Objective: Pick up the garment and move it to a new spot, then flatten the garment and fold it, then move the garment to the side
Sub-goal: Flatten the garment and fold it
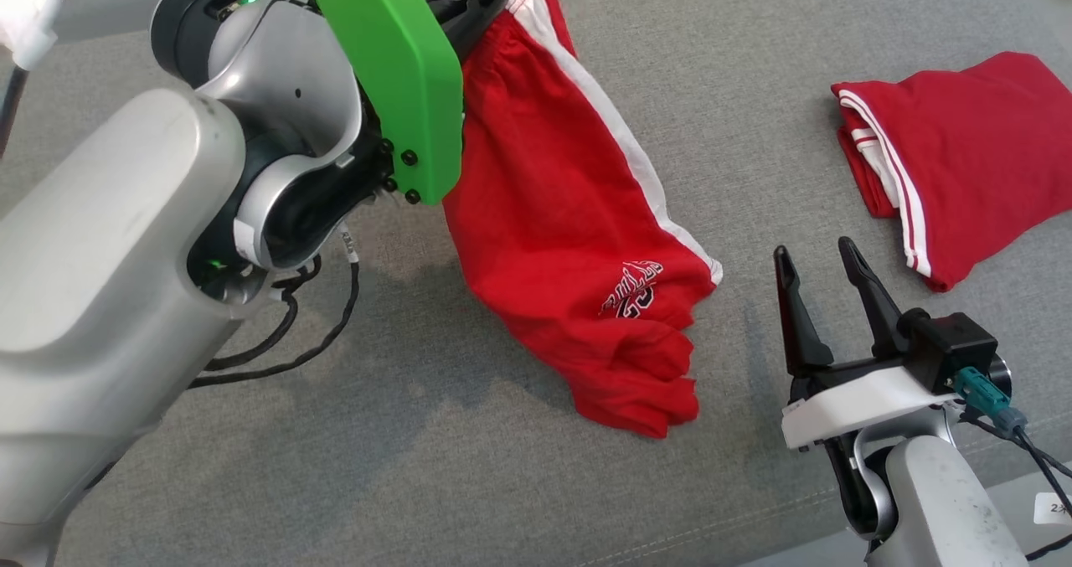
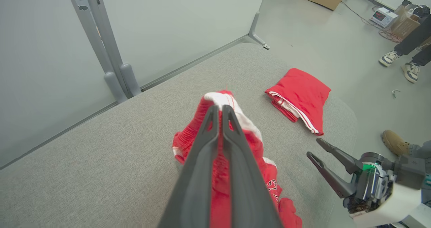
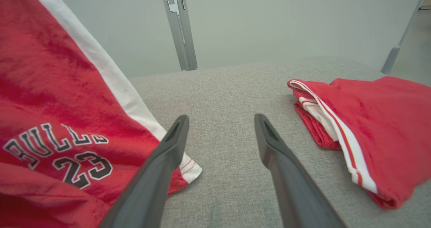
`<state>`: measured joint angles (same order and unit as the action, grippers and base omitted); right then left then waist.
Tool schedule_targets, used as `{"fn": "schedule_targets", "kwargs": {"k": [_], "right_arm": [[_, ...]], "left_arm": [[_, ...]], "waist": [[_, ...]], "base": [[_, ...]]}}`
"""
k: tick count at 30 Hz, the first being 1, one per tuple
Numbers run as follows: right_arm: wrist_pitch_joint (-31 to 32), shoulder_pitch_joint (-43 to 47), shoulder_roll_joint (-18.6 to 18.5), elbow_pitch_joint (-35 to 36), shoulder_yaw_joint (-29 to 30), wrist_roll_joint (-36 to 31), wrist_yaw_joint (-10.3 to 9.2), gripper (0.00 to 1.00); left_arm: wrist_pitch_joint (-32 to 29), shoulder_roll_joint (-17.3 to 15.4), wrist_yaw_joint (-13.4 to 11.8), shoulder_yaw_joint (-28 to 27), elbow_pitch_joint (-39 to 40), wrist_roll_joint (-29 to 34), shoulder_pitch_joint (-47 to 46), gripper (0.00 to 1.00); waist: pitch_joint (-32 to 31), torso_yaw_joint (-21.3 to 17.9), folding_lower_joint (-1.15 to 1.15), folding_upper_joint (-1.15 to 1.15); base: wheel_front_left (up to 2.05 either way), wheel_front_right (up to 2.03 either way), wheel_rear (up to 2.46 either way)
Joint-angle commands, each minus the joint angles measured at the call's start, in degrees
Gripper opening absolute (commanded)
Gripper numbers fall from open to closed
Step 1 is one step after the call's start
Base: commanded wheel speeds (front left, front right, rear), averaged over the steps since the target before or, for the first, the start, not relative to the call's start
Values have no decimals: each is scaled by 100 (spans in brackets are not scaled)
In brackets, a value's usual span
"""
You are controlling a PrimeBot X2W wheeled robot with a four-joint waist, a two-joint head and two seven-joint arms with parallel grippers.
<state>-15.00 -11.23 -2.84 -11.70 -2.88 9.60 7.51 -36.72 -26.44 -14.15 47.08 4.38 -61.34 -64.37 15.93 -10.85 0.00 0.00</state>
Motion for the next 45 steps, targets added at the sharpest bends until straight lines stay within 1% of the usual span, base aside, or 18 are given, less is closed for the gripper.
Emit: {"fn": "schedule_targets", "kwargs": {"k": [1, 3, 7, 10, 12, 15, 19, 23, 26, 28, 32, 36, 39, 41, 42, 43, 44, 45], "right_arm": [[-24, -83, -12, 31, 14, 37, -3, 100], [-24, -91, -12, 55, 4, 71, -3, 100], [-24, -70, -13, 68, 65, 67, -3, 100], [-24, -52, -13, 57, 142, 15, -3, 100], [-24, -16, -11, 54, 182, -45, -4, 100], [-24, 10, -12, 44, 221, -151, -3, 100], [-24, 59, -15, 65, 341, -339, -4, 100], [-24, 110, -102, 57, 380, -504, -4, 100], [-24, 151, -183, 38, 367, -549, -4, 100], [-24, 168, -251, 29, 369, -535, -4, 100], [-24, 231, -340, -11, 340, -536, -4, 100], [-24, 294, -423, -57, 320, -524, -4, 100], [-24, 300, -449, -78, 290, -514, -4, 100], [-24, 305, -481, -91, 270, -491, -4, 100], [-24, 322, -501, -95, 256, -474, -4, 100], [-24, 329, -514, -95, 251, -467, -3, 100], [-24, 334, -530, -94, 247, -462, -4, 100], [-24, 342, -546, -93, 245, -453, -3, 100]], "left_arm": [[-1, -104, -41, 26, 11, 61, -9, 0], [-11, -246, -91, 40, 34, 42, 226, 0], [162, -826, -197, -79, 153, 105, 686, 0], [480, -1206, -318, -337, 129, -138, 1335, 0], [775, -1371, -381, -527, 90, -302, 1794, 0], [1314, -1451, -350, -736, 50, -529, 2495, 0], [2088, -1243, -262, -1025, 29, -954, 3467, 0], [2714, -920, -89, -1220, -108, -1293, 4172, 0], [3094, -695, 55, -1200, -238, -1259, 4523, 0], [3318, -462, 144, -1149, -302, -1322, 4752, 0], [3574, -107, 311, -1075, -513, -1484, 5075, 0], [3752, 172, 426, -951, -879, -1454, 5203, 0], [3821, 262, 479, -915, -1055, -1417, 5203, 0], [3890, 365, 562, -911, -1162, -1454, 5207, 0], [3927, 388, 636, -885, -1240, -1403, 5164, 11], [3963, 418, 656, -895, -1284, -1400, 5144, 30], [4001, 421, 681, -900, -1319, -1353, 5107, 61], [4039, 410, 715, -881, -1342, -1291, 5058, 100]], "waist": [[50, 24, 0, 0], [97, 29, 0, 0], [210, 68, 0, 0], [250, 137, 0, 0], [277, 217, 0, 0], [268, 362, 0, 0], [198, 612, 0, 0], [118, 907, 0, 0], [42, 1100, 0, 0], [-15, 1214, 0, 0], [-108, 1429, 0, 0], [-192, 1557, 0, 0], [-238, 1595, 0, 0], [-268, 1616, 0, 0], [-282, 1628, 0, 0], [-284, 1633, 0, 0], [-286, 1634, 0, 0], [-290, 1633, 0, 0]], "base": [[0, 0, 0], [0, 0, 0], [0, 0, 0], [0, 0, 0], [0, 0, 0], [0, 0, 0], [0, 0, 0], [0, 0, 0], [0, 0, 0], [0, 0, 0], [0, 0, 0], [0, 0, 0], [0, 0, 0], [0, 0, 0], [0, 0, 0], [0, 0, 0], [0, 0, 0], [0, 0, 0]]}}
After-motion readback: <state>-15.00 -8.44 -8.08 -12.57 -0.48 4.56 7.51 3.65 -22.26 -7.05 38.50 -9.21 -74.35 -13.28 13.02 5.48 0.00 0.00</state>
